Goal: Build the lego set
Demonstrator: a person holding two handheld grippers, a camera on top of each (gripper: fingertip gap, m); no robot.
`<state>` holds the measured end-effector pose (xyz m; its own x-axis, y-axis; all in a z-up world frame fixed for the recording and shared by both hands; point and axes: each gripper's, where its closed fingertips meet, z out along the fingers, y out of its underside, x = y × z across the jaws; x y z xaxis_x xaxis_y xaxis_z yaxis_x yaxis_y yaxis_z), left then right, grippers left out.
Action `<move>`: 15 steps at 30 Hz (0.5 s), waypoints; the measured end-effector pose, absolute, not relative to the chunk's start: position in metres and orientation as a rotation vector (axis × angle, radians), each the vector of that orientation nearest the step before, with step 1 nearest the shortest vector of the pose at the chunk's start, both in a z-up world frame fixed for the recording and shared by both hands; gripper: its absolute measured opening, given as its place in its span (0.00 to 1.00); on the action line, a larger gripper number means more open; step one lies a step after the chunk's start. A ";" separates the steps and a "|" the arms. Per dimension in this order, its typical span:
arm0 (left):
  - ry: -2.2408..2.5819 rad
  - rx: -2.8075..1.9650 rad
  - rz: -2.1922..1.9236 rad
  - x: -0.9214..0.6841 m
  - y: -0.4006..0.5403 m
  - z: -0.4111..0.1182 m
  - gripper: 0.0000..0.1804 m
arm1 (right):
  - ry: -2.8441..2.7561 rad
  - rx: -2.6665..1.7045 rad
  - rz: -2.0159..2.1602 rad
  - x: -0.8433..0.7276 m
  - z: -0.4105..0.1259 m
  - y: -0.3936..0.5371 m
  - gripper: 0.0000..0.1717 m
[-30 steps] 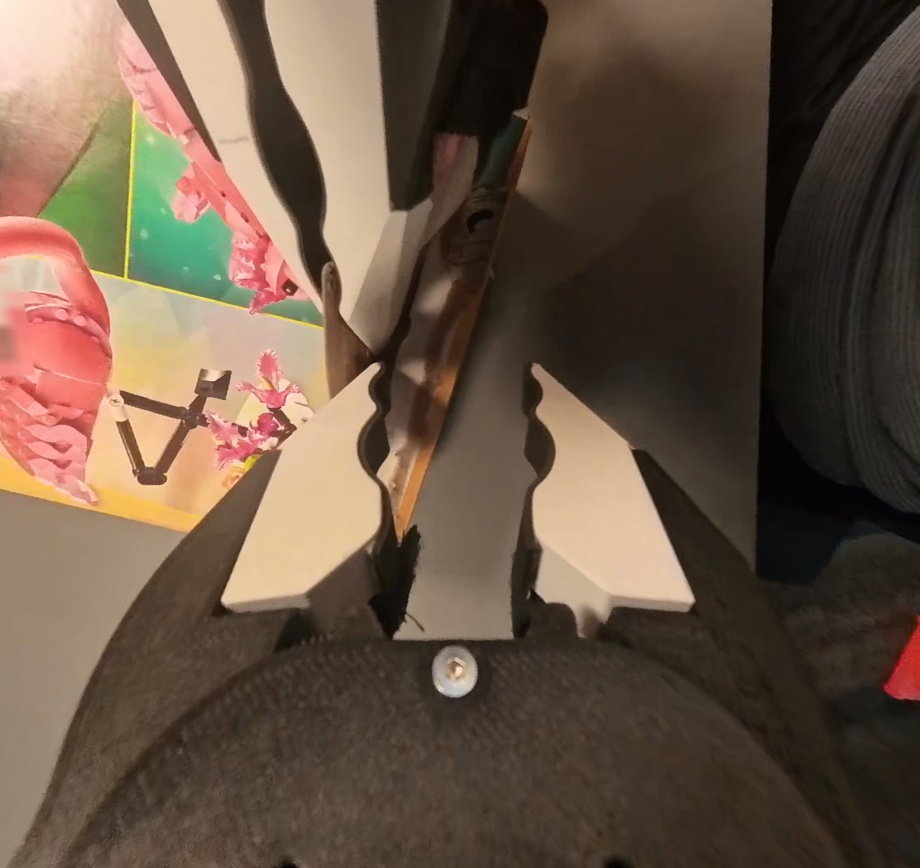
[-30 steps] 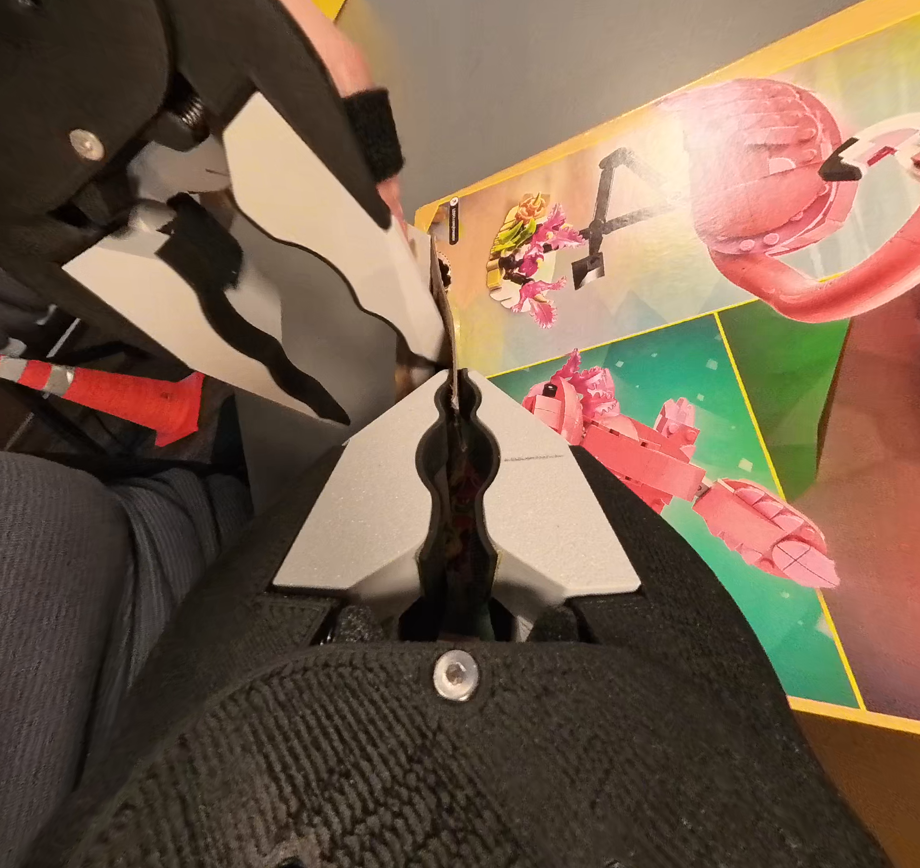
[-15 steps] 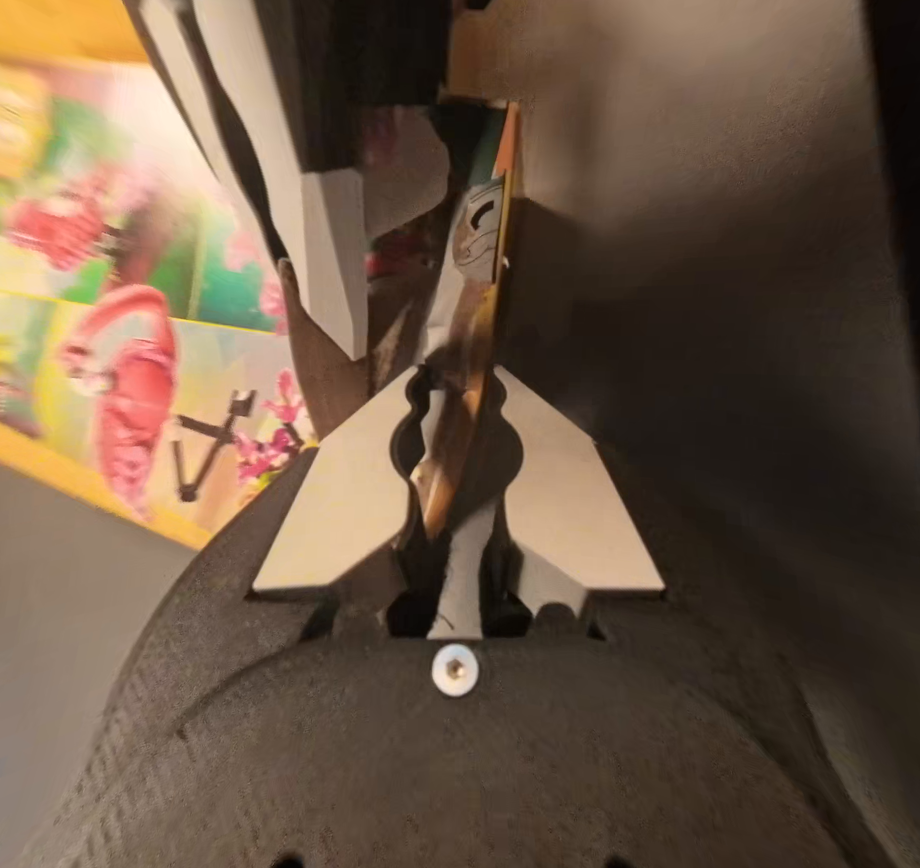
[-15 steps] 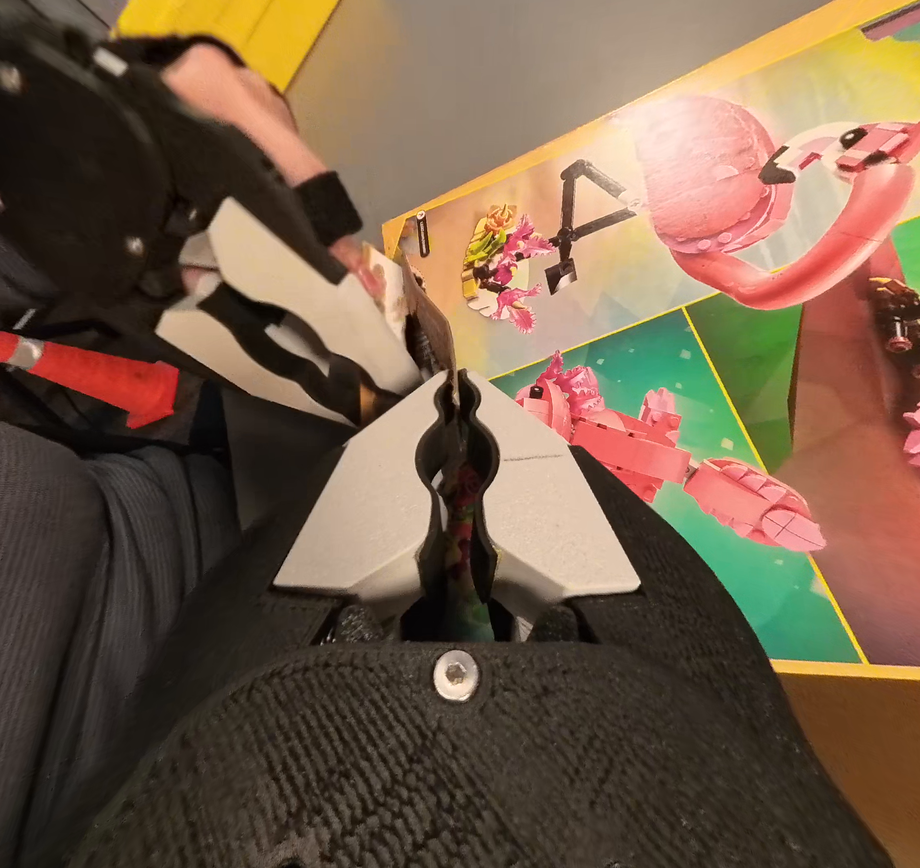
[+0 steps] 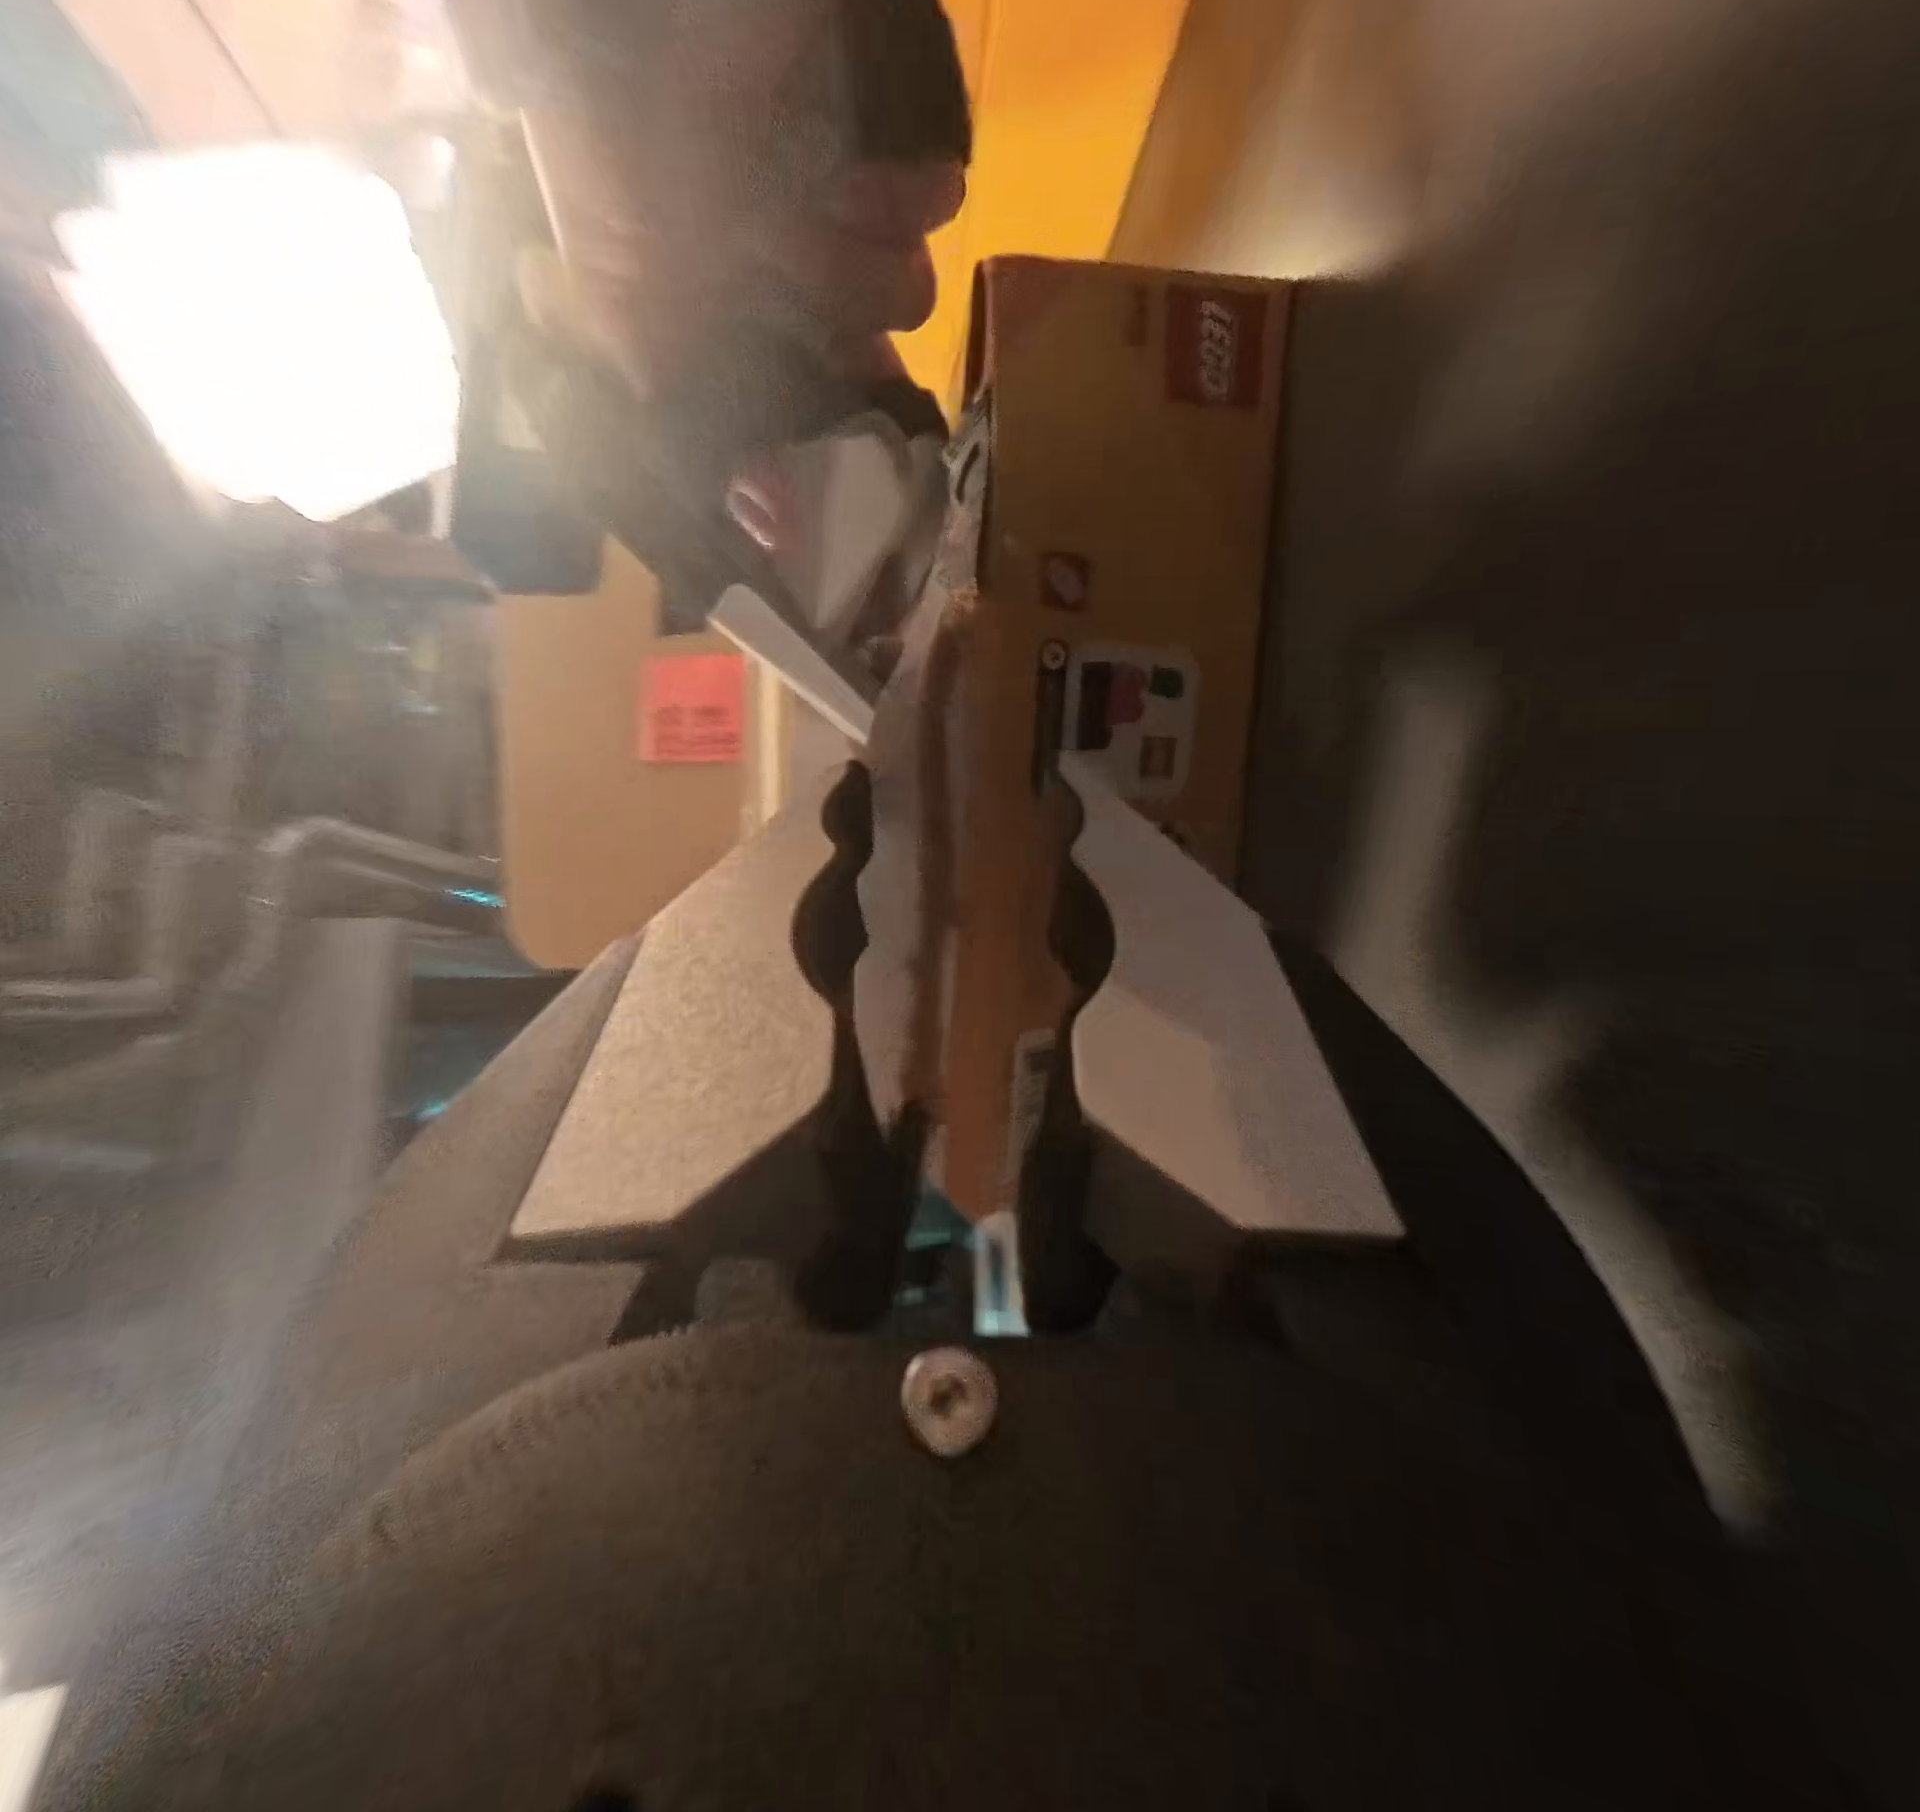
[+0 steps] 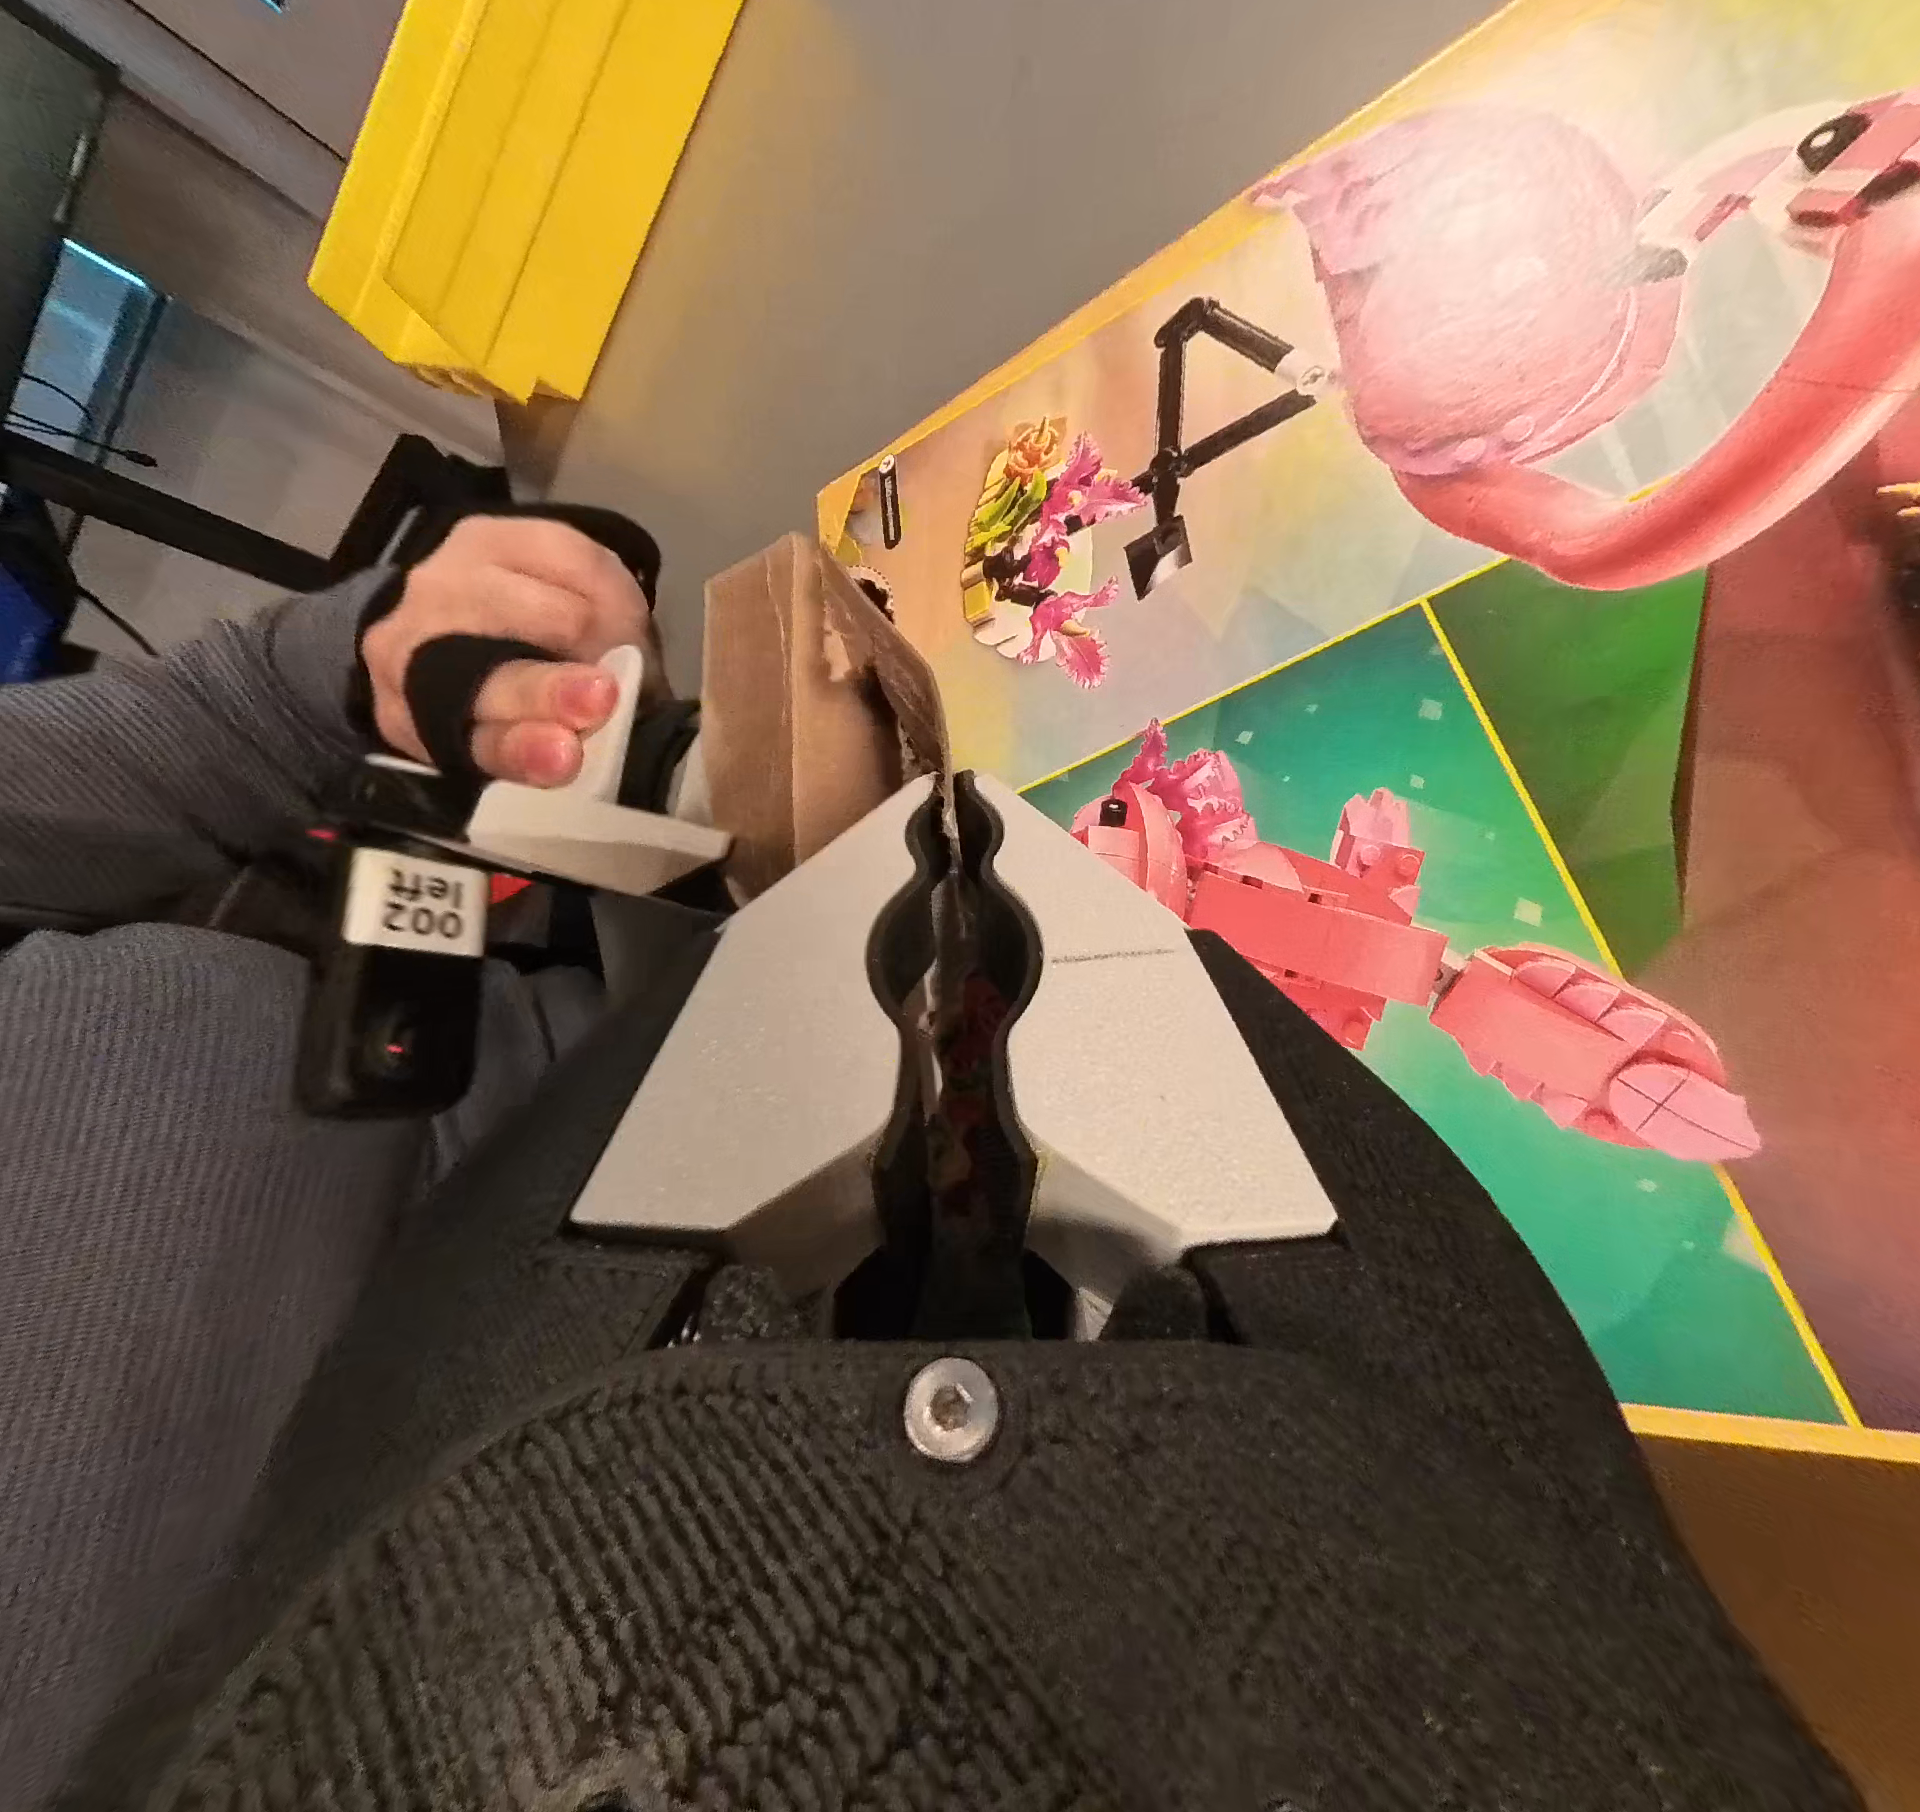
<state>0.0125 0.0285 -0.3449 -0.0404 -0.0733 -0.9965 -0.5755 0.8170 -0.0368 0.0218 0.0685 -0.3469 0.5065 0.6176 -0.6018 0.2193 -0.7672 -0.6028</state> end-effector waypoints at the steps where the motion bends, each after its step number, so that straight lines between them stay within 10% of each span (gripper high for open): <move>1: 1.553 -0.492 0.478 0.011 0.028 -0.343 0.16 | -0.675 -2.307 1.196 0.022 -0.346 0.069 0.00; 15: 1.473 -0.378 0.559 0.006 0.023 -0.341 0.12 | -0.631 -2.366 1.259 0.020 -0.347 0.070 0.00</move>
